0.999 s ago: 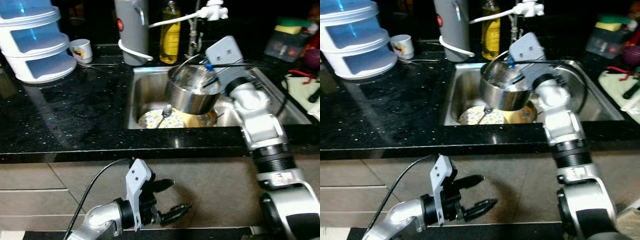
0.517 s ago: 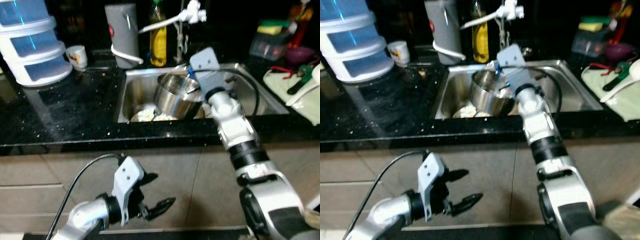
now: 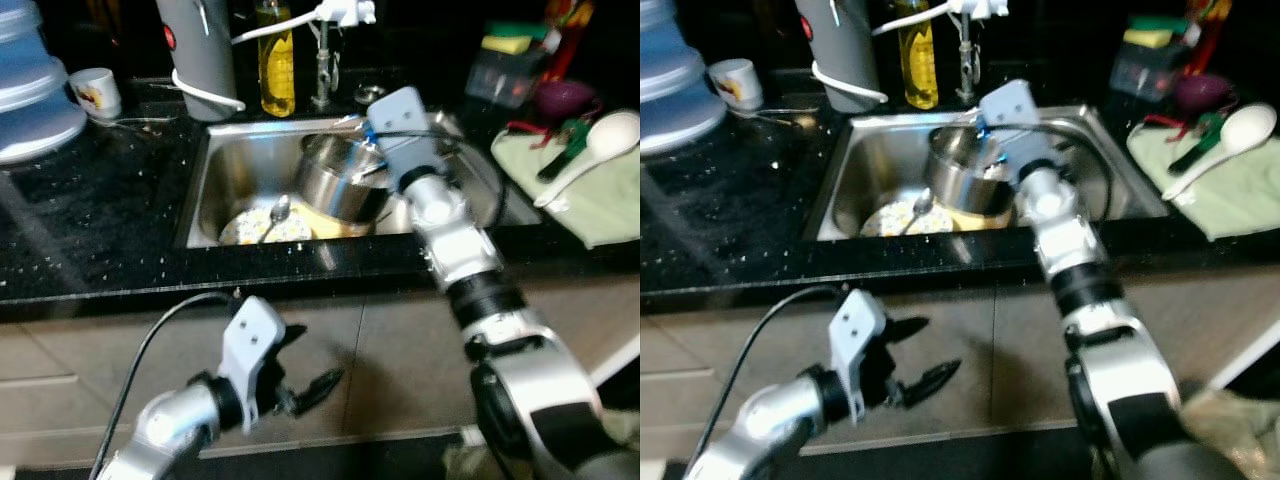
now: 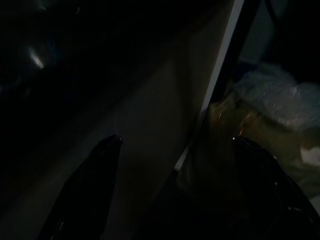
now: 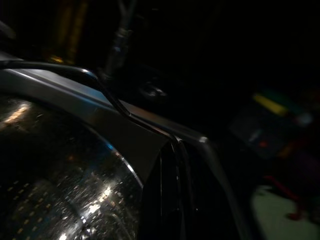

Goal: Kitchen organization

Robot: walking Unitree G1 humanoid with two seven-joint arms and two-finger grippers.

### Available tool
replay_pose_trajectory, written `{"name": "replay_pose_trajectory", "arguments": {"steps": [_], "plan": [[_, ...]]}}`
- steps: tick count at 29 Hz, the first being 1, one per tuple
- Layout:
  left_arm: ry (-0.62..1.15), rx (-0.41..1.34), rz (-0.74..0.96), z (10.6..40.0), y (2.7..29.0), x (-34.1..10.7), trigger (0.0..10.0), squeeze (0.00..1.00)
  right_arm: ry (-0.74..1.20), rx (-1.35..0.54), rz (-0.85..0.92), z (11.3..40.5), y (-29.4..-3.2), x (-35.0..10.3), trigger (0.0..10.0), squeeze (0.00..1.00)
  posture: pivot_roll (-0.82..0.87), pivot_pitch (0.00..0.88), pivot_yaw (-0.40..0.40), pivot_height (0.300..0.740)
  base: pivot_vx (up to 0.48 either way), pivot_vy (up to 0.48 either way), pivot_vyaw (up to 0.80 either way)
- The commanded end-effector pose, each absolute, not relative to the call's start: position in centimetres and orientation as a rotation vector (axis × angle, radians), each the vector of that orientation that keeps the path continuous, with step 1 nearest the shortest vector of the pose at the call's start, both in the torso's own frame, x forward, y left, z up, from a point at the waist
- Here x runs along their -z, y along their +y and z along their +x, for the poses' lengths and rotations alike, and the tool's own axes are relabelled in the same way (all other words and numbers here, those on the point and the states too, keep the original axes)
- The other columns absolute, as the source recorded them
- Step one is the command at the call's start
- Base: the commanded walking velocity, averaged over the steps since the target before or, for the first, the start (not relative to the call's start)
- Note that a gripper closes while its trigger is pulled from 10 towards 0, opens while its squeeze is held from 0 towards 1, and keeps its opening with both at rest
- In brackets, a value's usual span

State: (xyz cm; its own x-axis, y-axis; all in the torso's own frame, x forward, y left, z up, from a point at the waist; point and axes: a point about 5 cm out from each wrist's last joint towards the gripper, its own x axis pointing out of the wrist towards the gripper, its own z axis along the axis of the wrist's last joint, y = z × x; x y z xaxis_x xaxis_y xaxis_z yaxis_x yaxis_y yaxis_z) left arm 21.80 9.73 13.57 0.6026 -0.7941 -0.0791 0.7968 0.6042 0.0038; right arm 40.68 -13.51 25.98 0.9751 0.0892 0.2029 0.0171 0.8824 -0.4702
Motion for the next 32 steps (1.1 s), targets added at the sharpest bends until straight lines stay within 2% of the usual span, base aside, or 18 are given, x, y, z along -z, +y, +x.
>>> {"name": "replay_pose_trajectory", "arguments": {"steps": [1, 26, 29, 30, 32], "plan": [[0.055, 0.914, 0.027, 22.0, 9.4, -13.9, 10.0, 0.00, -0.267, -0.043, -0.460, 40.6, -13.1, -26.8, 10.0, 0.00, 0.05, 0.000, -0.051, 0.740, 0.000, 0.000, 0.00], [0.038, 0.887, 0.033, 22.6, 9.1, -13.8, 10.0, 0.00, -0.293, -0.088, -0.472, 40.7, -12.3, -26.9, 10.0, 0.00, 0.05, 0.000, -0.055, 0.740, 0.000, 0.000, 0.00], [0.036, 0.826, 0.082, 23.1, 9.6, -13.6, 10.0, 0.00, -0.287, -0.086, -0.475, 40.9, -12.2, -26.9, 10.0, 0.00, 0.06, 0.000, -0.059, 0.740, 0.000, 0.000, 0.00], [0.017, 0.686, 0.145, 24.3, 10.9, -13.9, 10.0, 0.00, -0.280, -0.086, -0.475, 41.3, -11.6, -27.0, 10.0, 0.00, 0.06, 0.000, -0.068, 0.740, 0.000, 0.000, 0.00], [-0.008, 0.578, 0.183, 25.1, 12.1, -14.4, 10.0, 0.00, -0.279, -0.094, -0.474, 41.5, -11.0, -27.2, 10.0, 0.00, 0.07, 0.000, -0.078, 0.740, 0.000, 0.000, 0.00]]}}
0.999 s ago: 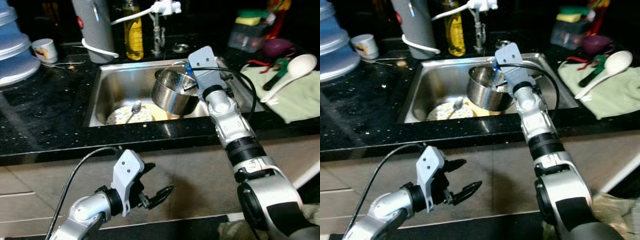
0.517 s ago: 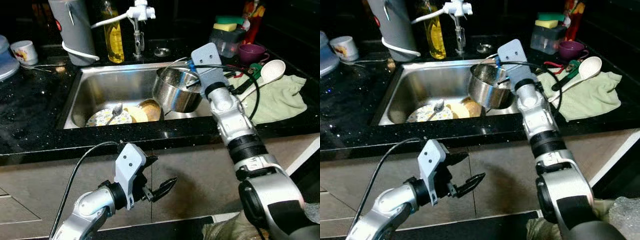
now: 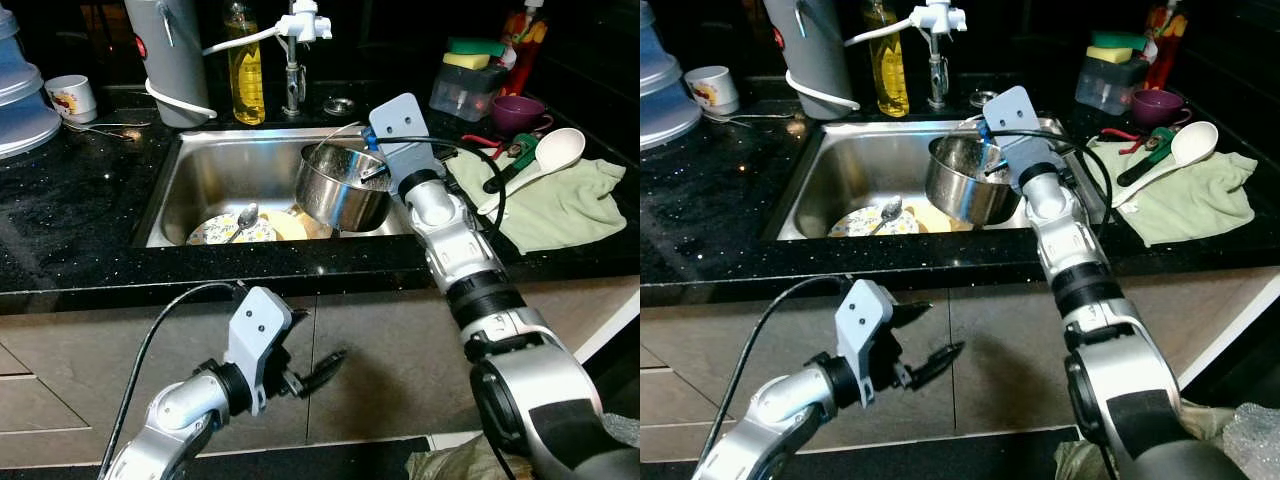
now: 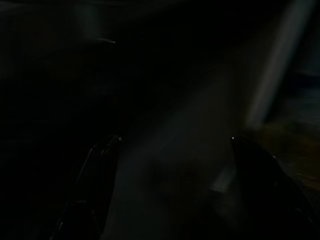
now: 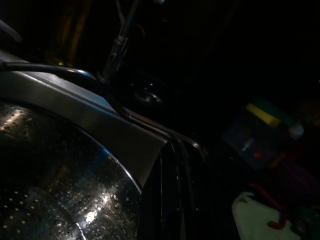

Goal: Kitchen organization

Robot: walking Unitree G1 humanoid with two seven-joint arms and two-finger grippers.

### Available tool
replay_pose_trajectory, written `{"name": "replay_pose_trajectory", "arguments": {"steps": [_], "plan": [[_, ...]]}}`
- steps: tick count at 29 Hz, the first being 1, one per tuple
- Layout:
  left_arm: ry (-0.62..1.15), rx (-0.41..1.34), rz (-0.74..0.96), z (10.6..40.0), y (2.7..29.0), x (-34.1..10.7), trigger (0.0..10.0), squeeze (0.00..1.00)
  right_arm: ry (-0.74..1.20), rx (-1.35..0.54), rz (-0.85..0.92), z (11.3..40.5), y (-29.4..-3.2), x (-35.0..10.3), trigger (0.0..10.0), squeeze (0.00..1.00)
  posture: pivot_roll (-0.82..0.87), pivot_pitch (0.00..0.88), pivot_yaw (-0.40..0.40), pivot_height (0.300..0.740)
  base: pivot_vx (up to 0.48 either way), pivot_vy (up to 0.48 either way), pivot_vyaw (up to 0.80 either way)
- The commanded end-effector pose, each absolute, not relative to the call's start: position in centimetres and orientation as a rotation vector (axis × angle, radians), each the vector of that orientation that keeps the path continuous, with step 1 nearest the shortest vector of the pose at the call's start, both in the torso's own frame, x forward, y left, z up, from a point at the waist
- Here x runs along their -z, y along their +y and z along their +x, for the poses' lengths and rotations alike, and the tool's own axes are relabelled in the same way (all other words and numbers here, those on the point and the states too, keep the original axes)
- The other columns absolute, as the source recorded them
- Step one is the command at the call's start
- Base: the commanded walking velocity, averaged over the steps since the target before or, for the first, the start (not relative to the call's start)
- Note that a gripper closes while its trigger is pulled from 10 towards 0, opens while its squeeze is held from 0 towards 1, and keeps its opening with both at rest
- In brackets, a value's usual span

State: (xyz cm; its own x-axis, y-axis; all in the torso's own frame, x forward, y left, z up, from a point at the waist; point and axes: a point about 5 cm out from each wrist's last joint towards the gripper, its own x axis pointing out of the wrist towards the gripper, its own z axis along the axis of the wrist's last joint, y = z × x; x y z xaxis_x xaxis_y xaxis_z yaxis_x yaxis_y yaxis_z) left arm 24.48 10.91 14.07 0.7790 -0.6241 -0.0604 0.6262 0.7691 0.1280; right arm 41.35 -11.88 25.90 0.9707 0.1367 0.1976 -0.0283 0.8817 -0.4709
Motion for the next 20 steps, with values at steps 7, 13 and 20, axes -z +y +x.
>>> {"name": "replay_pose_trajectory", "arguments": {"steps": [7, 13, 20], "plan": [[-0.084, 0.302, 0.264, 25.7, 15.6, -16.9, 10.0, 0.00, -0.312, -0.154, -0.443, 41.6, -7.9, -28.3, 10.0, 0.00, 0.12, 0.024, -0.124, 0.740, 0.000, 0.000, 0.00], [-0.105, 0.237, 0.284, 24.5, 16.0, -18.0, 10.0, 0.00, -0.303, -0.193, -0.456, 41.5, -5.3, -28.2, 10.0, 0.00, 0.15, 0.098, -0.163, 0.740, 0.000, 0.000, 0.00], [-0.039, 0.343, 0.172, 22.2, 13.8, -17.1, 10.0, 0.00, -0.238, -0.205, -0.531, 41.5, -4.1, -26.5, 10.0, 0.00, 0.16, 0.171, -0.184, 0.740, 0.000, 0.000, 0.00]]}}
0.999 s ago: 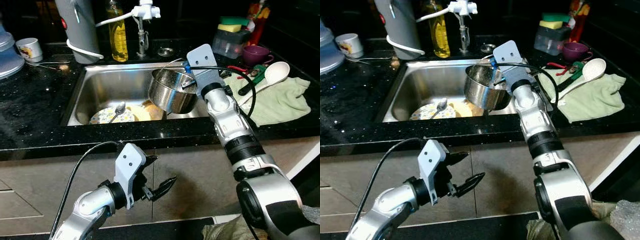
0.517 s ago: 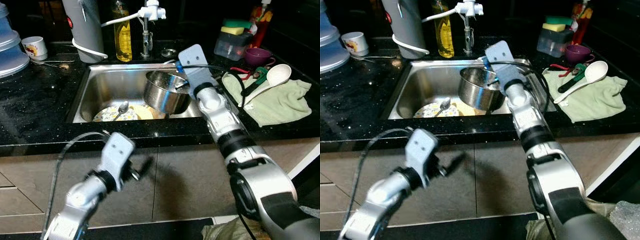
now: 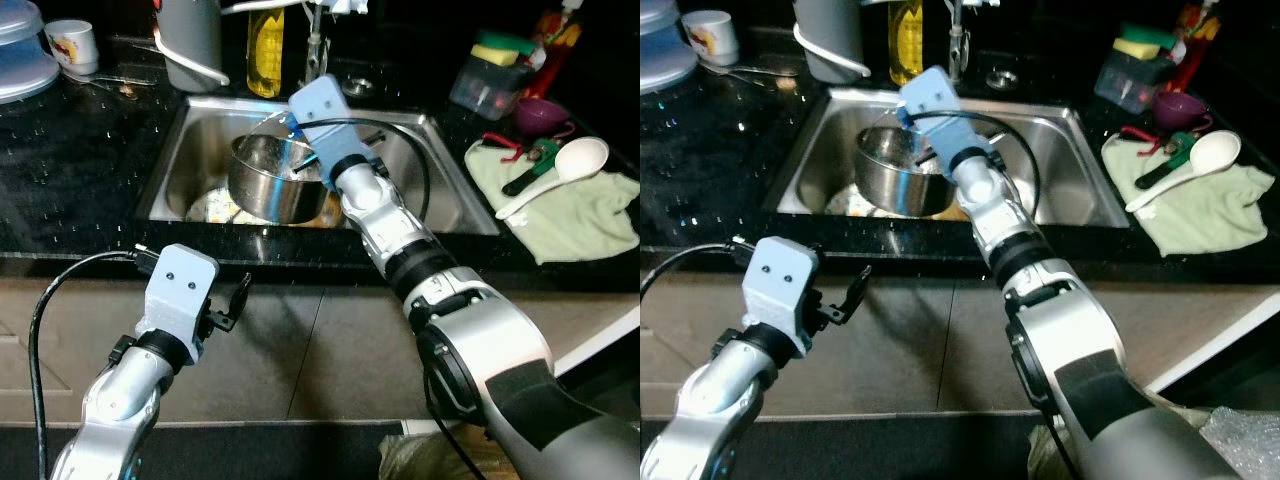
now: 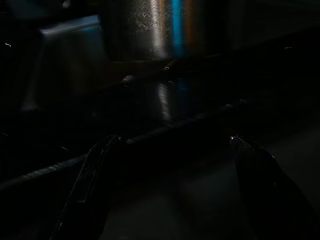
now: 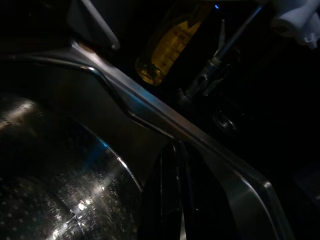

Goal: Kitchen organization

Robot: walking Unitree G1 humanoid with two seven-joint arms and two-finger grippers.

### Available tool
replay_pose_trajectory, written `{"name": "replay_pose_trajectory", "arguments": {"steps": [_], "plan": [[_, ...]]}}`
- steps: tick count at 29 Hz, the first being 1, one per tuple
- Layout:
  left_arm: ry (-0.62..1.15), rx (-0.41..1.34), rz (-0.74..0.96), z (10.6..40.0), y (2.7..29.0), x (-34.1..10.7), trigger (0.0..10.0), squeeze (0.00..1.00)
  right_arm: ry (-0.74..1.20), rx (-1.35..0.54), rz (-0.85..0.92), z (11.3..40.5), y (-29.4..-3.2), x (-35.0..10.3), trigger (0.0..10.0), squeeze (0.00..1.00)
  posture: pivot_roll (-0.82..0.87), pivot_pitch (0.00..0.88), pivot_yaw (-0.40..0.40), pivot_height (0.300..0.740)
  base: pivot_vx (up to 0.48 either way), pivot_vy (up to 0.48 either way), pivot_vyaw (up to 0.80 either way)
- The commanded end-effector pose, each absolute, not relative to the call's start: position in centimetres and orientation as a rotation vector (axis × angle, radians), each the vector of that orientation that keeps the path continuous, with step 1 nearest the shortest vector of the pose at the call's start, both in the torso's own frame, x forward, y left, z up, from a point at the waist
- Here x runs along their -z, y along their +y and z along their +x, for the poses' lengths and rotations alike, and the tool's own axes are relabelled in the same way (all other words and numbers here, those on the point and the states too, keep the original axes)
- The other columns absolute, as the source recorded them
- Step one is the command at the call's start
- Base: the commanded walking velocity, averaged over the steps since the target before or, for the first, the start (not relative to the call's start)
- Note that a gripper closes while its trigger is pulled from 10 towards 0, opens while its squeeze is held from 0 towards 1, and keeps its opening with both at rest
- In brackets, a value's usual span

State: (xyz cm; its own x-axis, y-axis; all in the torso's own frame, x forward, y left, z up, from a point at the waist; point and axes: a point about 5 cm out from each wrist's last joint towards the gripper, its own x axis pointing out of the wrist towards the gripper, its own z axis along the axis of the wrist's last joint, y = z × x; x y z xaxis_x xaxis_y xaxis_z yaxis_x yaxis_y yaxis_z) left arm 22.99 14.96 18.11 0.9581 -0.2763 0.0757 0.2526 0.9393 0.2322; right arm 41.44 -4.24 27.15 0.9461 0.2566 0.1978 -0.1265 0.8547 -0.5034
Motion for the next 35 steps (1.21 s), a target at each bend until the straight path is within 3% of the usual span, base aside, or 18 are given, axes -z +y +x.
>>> {"name": "replay_pose_trajectory", "arguments": {"steps": [1, 8, 14, 28, 35], "plan": [[-0.039, 0.343, 0.172, 22.2, 13.8, -17.1, 10.0, 0.00, -0.238, -0.205, -0.531, 41.5, -4.1, -26.5, 10.0, 0.00, 0.16, 0.171, -0.184, 0.740, 0.000, 0.000, 0.00], [0.049, 0.539, 0.091, 18.6, 10.5, -16.7, 10.0, 0.00, -0.227, -0.190, -0.557, 41.6, -4.1, -26.5, 10.0, 0.00, 0.17, 0.225, -0.189, 0.740, 0.000, 0.000, 0.00], [0.063, 0.535, 0.092, 17.9, 10.7, -17.0, 10.0, 0.00, -0.258, -0.176, -0.517, 41.6, -3.7, -27.8, 10.0, 0.00, 0.17, 0.239, -0.190, 0.740, 0.000, 0.000, 0.00], [0.077, 0.531, 0.092, 17.6, 10.5, -17.2, 10.0, 0.00, -0.307, -0.204, -0.611, 41.2, -2.4, -28.2, 10.0, 0.00, 0.17, 0.236, -0.187, 0.740, 0.000, 0.000, 0.00], [0.082, 0.536, 0.095, 17.7, 10.4, -17.3, 10.0, 0.00, -0.309, -0.252, -0.806, 41.2, -2.3, -27.5, 10.0, 0.00, 0.16, 0.218, -0.185, 0.740, 0.000, 0.000, 0.00]]}}
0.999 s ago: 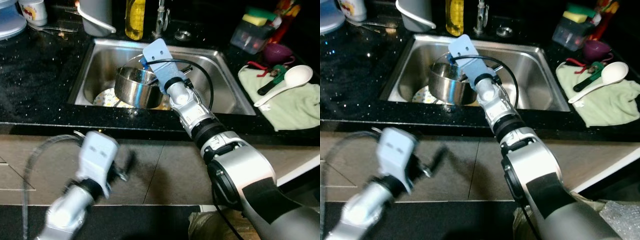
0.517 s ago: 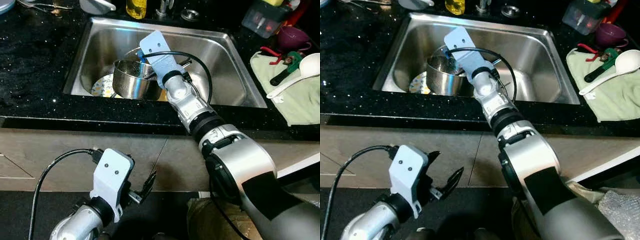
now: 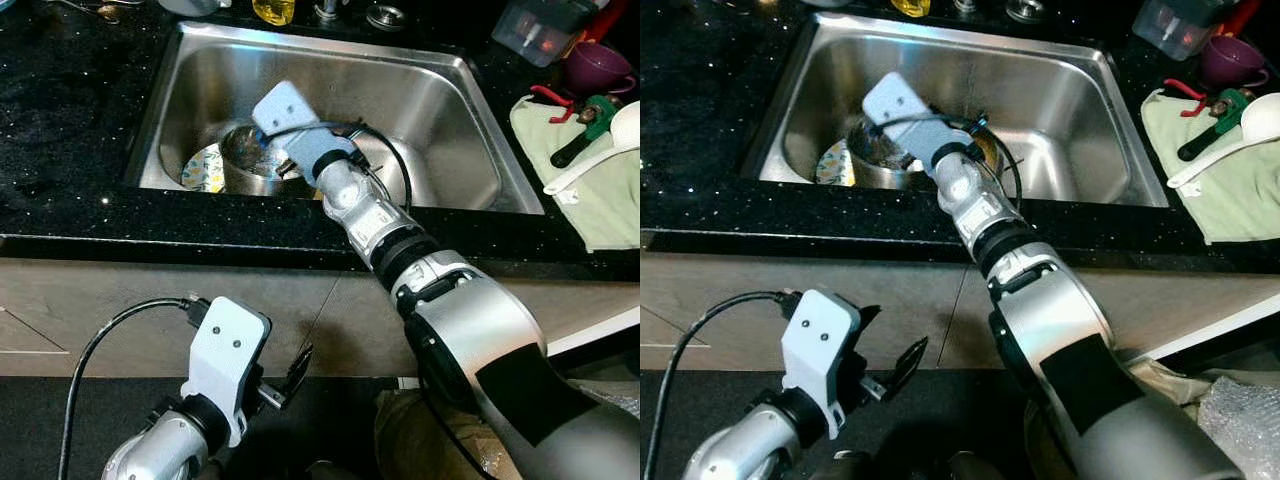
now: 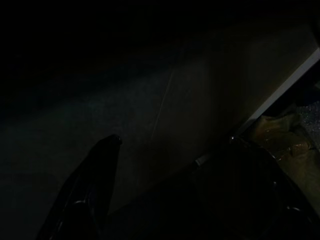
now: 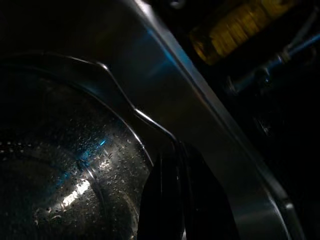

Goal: Kitchen organization

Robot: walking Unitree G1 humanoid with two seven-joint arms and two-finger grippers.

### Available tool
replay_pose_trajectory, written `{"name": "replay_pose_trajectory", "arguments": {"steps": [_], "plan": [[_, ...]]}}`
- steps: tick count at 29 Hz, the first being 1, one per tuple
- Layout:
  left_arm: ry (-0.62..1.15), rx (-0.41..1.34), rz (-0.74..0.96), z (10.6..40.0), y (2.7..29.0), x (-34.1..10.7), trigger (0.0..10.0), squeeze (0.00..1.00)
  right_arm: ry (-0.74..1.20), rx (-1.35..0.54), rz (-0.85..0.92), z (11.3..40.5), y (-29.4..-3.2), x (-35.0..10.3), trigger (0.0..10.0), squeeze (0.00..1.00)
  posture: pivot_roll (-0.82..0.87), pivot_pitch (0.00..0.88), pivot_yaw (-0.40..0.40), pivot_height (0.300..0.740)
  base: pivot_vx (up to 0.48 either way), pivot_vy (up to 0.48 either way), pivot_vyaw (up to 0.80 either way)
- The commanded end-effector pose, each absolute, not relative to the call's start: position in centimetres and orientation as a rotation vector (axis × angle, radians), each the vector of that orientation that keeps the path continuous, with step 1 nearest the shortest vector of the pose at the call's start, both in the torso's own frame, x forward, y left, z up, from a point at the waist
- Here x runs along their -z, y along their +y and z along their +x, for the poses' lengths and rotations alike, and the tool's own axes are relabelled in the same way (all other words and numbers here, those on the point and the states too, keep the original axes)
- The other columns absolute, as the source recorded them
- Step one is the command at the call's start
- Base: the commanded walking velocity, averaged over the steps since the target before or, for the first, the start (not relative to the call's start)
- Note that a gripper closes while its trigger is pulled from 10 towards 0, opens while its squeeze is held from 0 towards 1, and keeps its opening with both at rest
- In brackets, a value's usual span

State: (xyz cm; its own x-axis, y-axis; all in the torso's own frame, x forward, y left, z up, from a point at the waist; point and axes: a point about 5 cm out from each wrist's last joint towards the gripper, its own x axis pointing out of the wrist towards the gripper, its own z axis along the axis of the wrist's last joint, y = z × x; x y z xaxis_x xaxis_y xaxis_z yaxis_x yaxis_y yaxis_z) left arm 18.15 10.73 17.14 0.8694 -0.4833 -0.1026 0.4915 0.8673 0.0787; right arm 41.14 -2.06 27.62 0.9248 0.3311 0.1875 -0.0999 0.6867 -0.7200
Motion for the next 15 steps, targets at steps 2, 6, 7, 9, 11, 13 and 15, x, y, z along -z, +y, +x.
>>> {"name": "replay_pose_trajectory", "arguments": {"steps": [2, 6, 7, 9, 11, 13, 15], "plan": [[0.080, 0.537, 0.095, 17.8, 10.3, -17.3, 10.0, 0.00, -0.299, -0.265, -0.801, 41.3, -2.6, -27.7, 10.0, 0.00, 0.16, 0.208, -0.184, 0.740, 0.000, 0.000, 0.00], [0.076, 0.540, 0.097, 18.0, 10.2, -17.3, 10.0, 0.00, -0.288, -0.275, -0.781, 41.5, -3.0, -28.0, 10.0, 1.00, 0.16, 0.200, -0.182, 0.740, 0.000, 0.000, 0.00], [0.076, 0.540, 0.097, 18.0, 10.2, -17.3, 10.0, 0.00, -0.288, -0.275, -0.781, 41.5, -3.0, -28.0, 10.0, 1.00, 0.16, 0.200, -0.182, 0.740, 0.000, 0.000, 0.00], [0.071, 0.542, 0.099, 18.3, 10.1, -17.4, 10.0, 0.00, -0.276, -0.293, -0.723, 41.6, -3.3, -28.2, 10.0, 1.00, 0.16, 0.187, -0.179, 0.740, 0.000, 0.000, 0.00], [0.062, 0.542, 0.099, 18.6, 10.2, -17.5, 10.0, 0.00, -0.275, -0.349, -0.579, 41.6, -3.5, -29.1, 10.0, 0.57, 0.16, 0.169, -0.177, 0.740, 0.000, 0.000, 0.00], [0.055, 0.542, 0.100, 19.0, 10.2, -17.5, 10.0, 0.00, -0.277, -0.465, -0.350, 41.4, -3.6, -30.2, 10.0, 0.00, 0.16, 0.153, -0.175, 0.740, 0.000, 0.000, 0.00], [0.049, 0.544, 0.102, 19.2, 10.2, -17.6, 10.0, 0.00, -0.280, -0.526, -0.256, 41.4, -3.8, -30.8, 10.0, 0.00, 0.16, 0.144, -0.174, 0.740, 0.000, 0.000, 0.00]]}}
